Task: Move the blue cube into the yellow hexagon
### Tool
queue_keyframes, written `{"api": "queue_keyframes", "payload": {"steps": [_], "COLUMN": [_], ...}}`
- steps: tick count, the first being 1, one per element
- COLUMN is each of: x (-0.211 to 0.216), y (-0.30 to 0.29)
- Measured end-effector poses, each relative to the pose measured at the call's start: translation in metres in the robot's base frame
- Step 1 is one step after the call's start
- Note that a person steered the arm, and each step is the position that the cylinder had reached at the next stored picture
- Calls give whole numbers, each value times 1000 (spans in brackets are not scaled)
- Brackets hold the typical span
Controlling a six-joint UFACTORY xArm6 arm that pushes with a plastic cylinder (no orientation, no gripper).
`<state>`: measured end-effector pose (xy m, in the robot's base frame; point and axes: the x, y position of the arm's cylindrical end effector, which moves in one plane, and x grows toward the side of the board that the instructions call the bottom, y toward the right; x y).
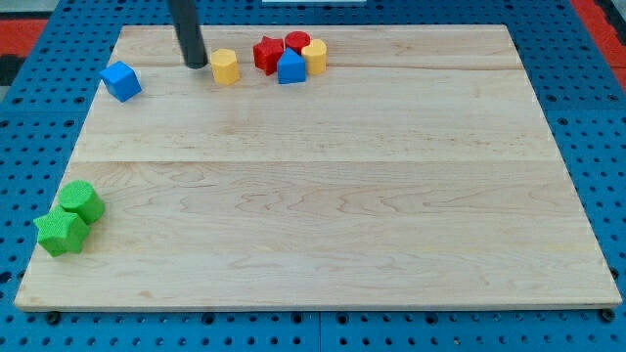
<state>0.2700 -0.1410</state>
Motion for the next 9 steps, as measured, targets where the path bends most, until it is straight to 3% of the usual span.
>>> {"api": "queue_keyframes", "payload": {"steps": [1, 2, 3, 4, 5, 6, 7, 8, 9], "x": [6, 30, 111, 113, 56, 45, 28, 33, 30], "y": [7, -49, -68, -121, -138, -87, -86, -145, -158]}}
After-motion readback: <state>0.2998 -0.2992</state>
